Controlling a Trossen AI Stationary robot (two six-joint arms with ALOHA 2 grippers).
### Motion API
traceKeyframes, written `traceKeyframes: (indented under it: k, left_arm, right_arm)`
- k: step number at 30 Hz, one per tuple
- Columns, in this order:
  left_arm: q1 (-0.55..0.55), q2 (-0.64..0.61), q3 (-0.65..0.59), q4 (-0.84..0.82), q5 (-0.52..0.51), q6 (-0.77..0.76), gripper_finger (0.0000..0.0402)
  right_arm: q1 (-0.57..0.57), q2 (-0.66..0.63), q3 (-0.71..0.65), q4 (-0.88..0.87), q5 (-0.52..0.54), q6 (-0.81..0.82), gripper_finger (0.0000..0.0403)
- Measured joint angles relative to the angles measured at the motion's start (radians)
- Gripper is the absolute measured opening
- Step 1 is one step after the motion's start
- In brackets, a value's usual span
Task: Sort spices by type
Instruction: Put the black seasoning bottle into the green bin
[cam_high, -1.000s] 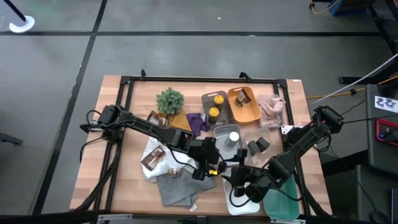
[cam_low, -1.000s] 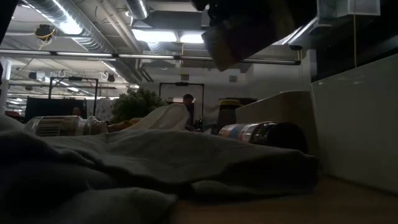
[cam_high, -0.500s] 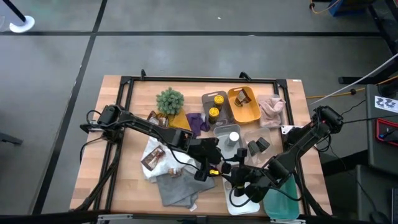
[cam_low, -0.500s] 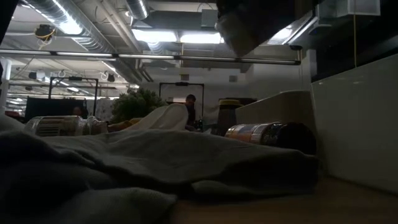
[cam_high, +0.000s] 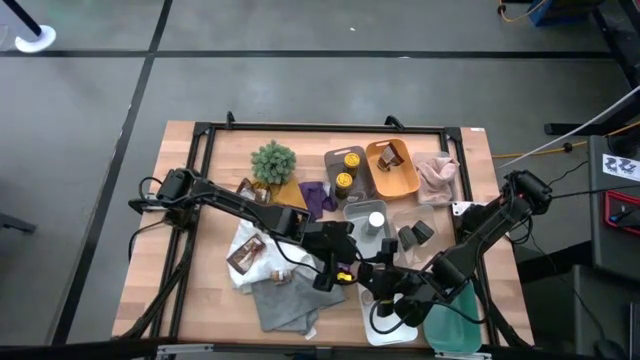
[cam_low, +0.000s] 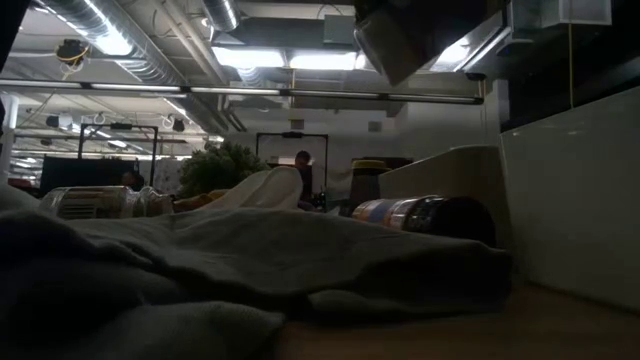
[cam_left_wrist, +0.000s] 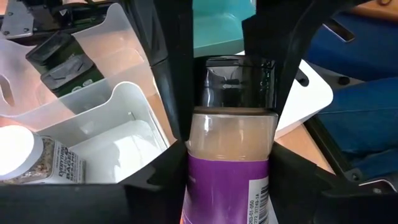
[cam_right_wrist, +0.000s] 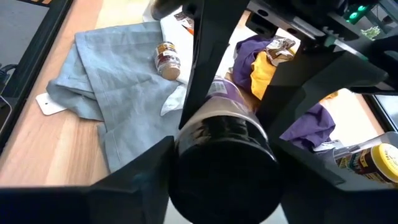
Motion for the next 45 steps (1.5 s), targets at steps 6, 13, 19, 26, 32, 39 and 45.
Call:
traceKeyframes:
  k: [6,13,19,26,32,39,45]
  left_arm:
    - [0.0,0.0,0.0,-0.004,0.0,0.007,0.0187]
    - [0.0,0.0,0.0,-0.01,0.003,-0.033,0.0234]
    - [-0.001,0.0,0.003,-0.061,0.004,-0.048,0.025]
    - [0.001,0.0,0.001,-0.155,-0.002,-0.041,0.0247]
    - [0.0,0.0,0.001,-0.167,-0.001,-0.033,0.0248]
    - [0.002,0.0,0.001,-0.166,-0.001,-0.011,0.0249]
    - [0.002,0.0,0.001,-0.165,-0.001,-0.011,0.0249]
  right_arm:
    - [0.0,0.0,0.0,0.001,-0.016,0.0,0.021]
    - [0.0,0.001,0.031,-0.039,-0.09,0.027,0.0212]
    - [0.002,0.002,0.153,-0.235,-0.2,0.091,0.0214]
    - [0.003,0.002,0.285,-0.534,-0.39,0.32,0.0217]
    - [0.004,0.0,0.319,-0.702,-0.555,0.492,0.0216]
    - [0.006,0.0,0.321,-0.813,-0.739,0.612,0.0216]
    - [0.061,0.0,0.321,-0.863,-0.796,0.716,0.0217]
